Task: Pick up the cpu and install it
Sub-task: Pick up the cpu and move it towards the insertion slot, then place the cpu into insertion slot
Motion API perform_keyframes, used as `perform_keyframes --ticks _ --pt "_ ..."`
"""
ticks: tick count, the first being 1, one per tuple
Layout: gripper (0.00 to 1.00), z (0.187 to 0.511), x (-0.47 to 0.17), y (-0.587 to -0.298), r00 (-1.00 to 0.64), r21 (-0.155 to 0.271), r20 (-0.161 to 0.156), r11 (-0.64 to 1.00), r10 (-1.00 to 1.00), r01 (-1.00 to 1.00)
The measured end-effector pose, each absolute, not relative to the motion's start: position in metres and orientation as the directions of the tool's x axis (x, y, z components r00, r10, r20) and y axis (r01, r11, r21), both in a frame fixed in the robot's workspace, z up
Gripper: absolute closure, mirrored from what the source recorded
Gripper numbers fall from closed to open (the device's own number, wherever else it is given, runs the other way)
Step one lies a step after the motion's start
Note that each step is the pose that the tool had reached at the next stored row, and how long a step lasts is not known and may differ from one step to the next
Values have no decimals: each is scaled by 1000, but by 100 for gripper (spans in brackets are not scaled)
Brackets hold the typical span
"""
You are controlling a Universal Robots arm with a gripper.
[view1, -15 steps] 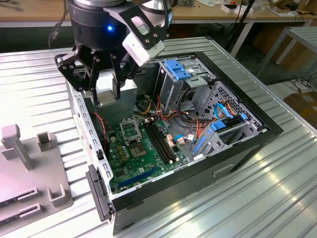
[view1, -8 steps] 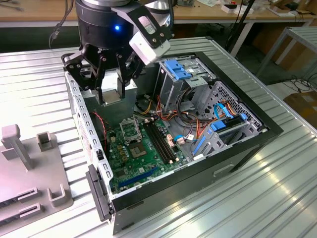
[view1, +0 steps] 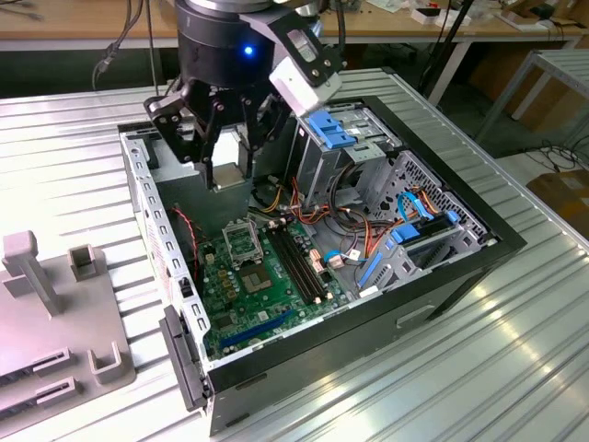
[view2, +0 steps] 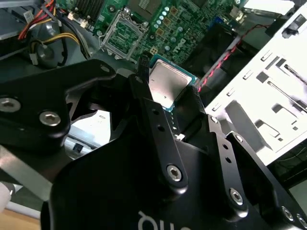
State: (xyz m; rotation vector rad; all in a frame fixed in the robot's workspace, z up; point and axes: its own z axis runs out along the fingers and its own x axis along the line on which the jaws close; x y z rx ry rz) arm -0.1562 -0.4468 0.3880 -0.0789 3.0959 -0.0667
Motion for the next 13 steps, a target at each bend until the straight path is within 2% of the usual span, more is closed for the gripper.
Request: perform_keyframes --ticks 13 --pt "53 387 -126 -447 -998 -44 -44 998 -52 -50"
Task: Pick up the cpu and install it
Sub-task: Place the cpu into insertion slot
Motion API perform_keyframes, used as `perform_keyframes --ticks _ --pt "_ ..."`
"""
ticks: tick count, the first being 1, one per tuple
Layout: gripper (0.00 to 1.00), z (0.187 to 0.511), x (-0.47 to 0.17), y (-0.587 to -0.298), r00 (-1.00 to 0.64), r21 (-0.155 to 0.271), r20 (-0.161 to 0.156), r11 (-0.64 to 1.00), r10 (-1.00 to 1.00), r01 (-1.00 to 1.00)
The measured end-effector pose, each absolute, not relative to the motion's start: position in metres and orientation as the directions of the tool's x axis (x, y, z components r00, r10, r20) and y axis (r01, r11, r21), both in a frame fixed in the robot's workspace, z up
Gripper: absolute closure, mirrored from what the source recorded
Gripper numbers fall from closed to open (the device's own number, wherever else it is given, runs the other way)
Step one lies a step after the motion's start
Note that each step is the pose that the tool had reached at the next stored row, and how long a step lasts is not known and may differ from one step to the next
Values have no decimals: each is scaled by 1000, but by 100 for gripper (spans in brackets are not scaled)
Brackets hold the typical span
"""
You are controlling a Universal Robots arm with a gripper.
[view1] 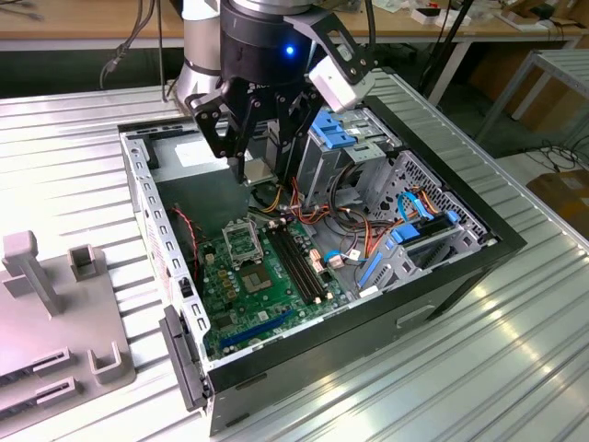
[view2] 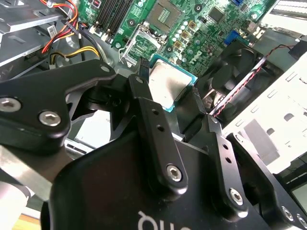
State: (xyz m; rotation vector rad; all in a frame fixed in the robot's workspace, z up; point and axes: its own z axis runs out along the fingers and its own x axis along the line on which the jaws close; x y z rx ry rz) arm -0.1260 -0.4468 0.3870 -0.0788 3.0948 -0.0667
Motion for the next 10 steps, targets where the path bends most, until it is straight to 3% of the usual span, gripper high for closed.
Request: perform_keyframes --ticks 10 --pt "53 385 -126 -448 -998 -44 -44 998 -52 -50"
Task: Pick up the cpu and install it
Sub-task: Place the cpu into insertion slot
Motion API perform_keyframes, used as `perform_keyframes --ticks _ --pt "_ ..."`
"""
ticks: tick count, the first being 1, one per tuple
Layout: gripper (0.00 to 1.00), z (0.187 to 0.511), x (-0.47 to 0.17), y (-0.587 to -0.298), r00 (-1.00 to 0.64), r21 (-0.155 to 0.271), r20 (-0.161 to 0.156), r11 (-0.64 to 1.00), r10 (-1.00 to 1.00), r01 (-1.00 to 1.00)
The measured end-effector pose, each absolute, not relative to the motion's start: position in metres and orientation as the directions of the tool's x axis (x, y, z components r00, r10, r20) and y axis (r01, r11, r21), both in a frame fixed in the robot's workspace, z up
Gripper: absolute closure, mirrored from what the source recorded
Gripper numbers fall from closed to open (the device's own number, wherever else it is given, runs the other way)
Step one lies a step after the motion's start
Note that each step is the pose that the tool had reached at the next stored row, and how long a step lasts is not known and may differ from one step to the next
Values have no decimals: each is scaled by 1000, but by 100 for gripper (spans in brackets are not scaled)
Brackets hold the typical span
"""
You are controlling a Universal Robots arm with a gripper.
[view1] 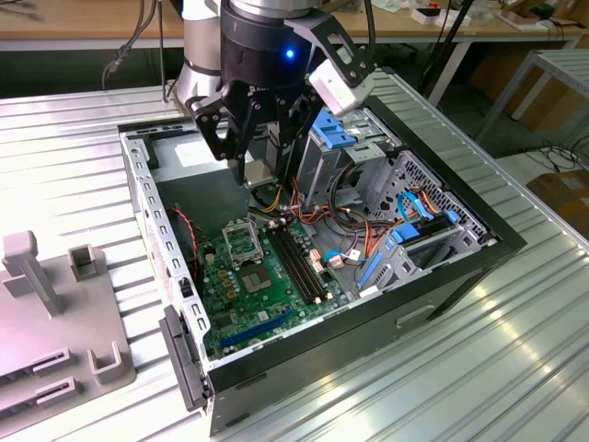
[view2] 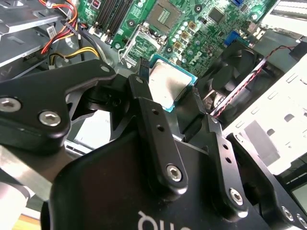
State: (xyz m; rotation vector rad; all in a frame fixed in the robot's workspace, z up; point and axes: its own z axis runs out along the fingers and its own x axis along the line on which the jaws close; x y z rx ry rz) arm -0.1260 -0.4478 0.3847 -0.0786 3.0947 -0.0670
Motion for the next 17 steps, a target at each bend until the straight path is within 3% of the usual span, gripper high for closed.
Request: perform_keyframes --ticks 17 --pt "53 380 -126 -450 -998 -44 -44 998 -52 -50"
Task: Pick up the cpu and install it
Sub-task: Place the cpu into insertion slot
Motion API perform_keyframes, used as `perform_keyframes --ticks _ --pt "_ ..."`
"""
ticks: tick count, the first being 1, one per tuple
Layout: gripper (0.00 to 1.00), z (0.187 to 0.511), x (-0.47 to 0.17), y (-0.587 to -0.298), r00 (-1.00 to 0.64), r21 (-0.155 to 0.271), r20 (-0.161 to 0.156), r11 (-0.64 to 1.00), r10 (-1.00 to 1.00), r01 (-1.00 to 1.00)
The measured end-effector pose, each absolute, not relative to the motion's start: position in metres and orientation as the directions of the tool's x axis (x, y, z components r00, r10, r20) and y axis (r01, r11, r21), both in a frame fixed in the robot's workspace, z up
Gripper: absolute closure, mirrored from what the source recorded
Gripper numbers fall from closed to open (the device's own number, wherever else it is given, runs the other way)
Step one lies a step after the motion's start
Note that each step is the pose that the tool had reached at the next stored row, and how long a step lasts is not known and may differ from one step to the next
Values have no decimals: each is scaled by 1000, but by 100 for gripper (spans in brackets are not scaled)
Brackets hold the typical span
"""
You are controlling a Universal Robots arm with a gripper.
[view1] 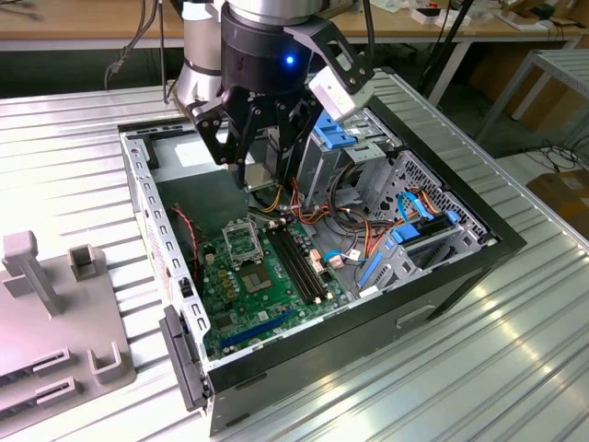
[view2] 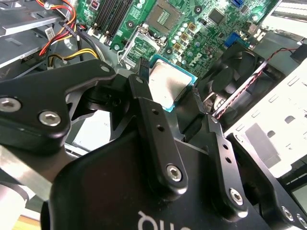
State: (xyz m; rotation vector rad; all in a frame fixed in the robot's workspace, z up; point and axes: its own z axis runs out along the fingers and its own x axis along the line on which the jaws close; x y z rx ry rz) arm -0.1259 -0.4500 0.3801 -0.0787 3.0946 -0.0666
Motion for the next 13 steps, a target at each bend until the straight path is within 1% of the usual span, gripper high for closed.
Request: perform_keyframes --ticks 13 --pt "53 372 -126 -450 -998 -44 -44 998 -52 -50"
